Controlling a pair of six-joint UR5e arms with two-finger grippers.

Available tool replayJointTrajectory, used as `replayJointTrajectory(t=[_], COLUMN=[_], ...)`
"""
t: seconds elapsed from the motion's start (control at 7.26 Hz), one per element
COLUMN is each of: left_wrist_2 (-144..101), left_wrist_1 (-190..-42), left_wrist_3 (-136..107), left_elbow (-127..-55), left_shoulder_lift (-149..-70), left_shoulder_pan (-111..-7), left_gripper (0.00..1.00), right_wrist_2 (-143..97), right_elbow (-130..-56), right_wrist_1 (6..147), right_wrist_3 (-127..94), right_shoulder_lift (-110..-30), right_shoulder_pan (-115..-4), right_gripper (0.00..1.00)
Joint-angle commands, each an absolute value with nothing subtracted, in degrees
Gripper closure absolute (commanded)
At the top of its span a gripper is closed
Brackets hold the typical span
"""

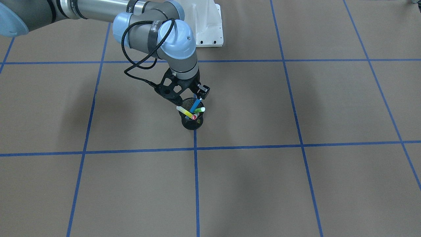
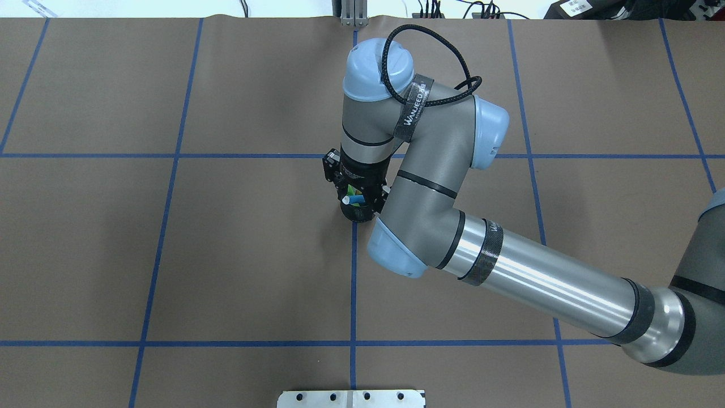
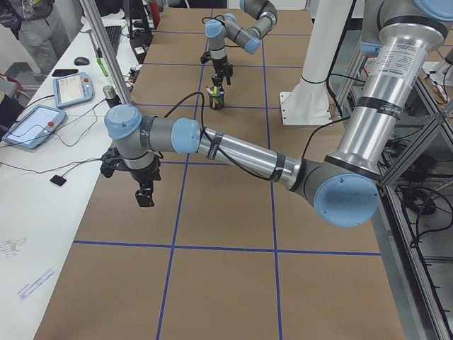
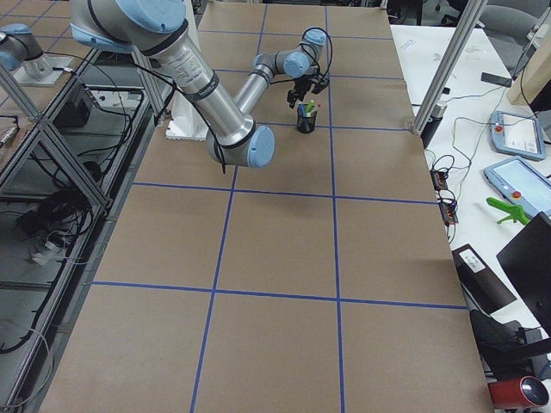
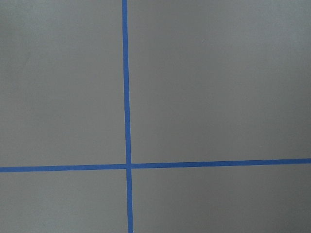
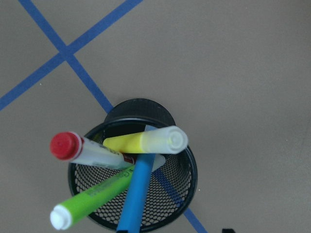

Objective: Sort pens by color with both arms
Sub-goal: 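Lower the right gripper and grasp the blue marker in the cup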

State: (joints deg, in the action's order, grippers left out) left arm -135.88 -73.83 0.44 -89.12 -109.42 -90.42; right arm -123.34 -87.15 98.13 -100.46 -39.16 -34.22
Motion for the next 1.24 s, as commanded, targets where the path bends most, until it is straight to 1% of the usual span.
replayJointTrajectory(t=[0.0,0.41,0.69,1.1], left_wrist_2=[-135.88,-135.88,-135.88,-135.88], left_wrist_1=[-73.83,-73.83,-73.83,-73.83], left_wrist_3=[0.44,0.44,0.44,0.44], left_elbow=[-89.12,-89.12,-89.12,-89.12], left_shoulder_lift=[-109.42,-109.42,-109.42,-109.42], left_shoulder_pan=[-90.35,-90.35,-90.35,-90.35], left_gripper=[0.0,0.0,0.0,0.0], right_wrist_2=[-123.05,-121.82,-121.82,-121.9], right_elbow=[-87.36,-85.43,-82.64,-82.18], right_wrist_1=[98.0,98.26,98.35,98.17], right_wrist_3=[-100.2,-97.65,-97.73,-98.26], right_shoulder_lift=[-38.94,-38.67,-36.14,-35.68], right_shoulder_pan=[-34.8,-34.98,-34.89,-34.63], right_gripper=[0.29,0.3,0.3,0.31])
